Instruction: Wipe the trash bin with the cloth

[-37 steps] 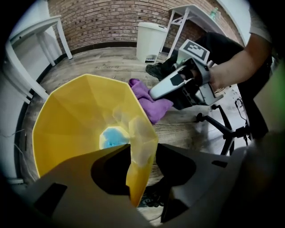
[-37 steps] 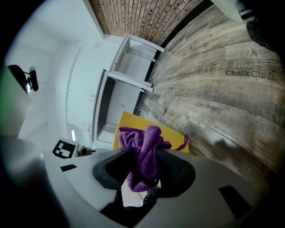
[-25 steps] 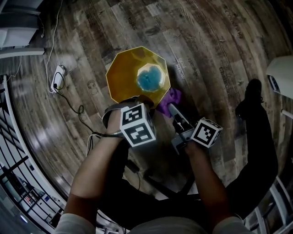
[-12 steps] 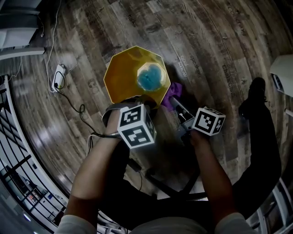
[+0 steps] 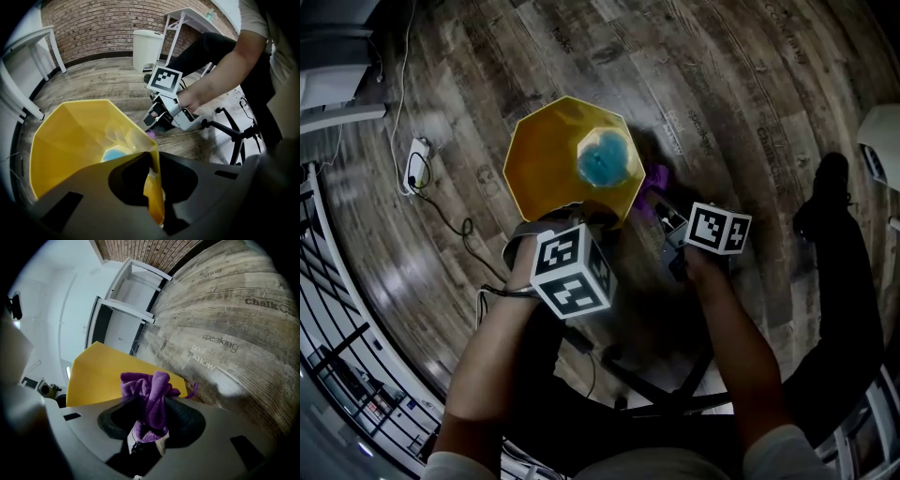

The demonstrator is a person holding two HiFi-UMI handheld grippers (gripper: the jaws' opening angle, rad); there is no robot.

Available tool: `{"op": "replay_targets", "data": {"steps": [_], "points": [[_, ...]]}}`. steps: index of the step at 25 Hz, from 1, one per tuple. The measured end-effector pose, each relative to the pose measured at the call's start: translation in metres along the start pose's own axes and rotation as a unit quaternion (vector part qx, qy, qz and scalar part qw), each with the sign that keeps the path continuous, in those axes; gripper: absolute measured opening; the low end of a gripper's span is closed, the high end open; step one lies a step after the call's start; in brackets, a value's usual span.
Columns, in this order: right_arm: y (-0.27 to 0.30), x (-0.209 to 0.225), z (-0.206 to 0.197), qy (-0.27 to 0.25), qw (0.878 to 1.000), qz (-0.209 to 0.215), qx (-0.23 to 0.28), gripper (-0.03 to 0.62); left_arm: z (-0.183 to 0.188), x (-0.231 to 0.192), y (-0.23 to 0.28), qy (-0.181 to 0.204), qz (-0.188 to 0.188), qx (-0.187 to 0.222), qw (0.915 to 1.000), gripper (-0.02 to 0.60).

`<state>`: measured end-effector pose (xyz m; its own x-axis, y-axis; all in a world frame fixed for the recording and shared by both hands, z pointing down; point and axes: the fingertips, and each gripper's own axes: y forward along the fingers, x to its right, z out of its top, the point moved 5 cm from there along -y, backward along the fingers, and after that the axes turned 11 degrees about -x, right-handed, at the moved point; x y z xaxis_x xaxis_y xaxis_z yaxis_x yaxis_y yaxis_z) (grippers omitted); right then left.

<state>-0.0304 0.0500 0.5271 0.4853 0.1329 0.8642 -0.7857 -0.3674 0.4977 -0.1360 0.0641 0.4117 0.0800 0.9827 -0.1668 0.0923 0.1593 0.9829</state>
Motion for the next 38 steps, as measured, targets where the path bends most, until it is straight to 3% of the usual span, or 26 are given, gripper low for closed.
{"op": "replay_targets", "data": {"steps": [14,24,38], "points": [[0.051,0.068,0.013,-0.017,0.994,-0.086,-0.066,0.161,0.005,0.001,-0.002,-0.012,-0.008,0.010,0.9999,0.023],[0.076,0.094,0.022,-0.052,0.985,-0.132,-0.099,0.161,0.004,0.003,0.000,-0.016,-0.006,0.014,0.9998,0.024],[0.062,0.083,0.029,-0.058,0.982,-0.158,-0.084,0.161,0.005,0.000,0.003,-0.051,-0.021,0.019,0.9983,0.028]]}}
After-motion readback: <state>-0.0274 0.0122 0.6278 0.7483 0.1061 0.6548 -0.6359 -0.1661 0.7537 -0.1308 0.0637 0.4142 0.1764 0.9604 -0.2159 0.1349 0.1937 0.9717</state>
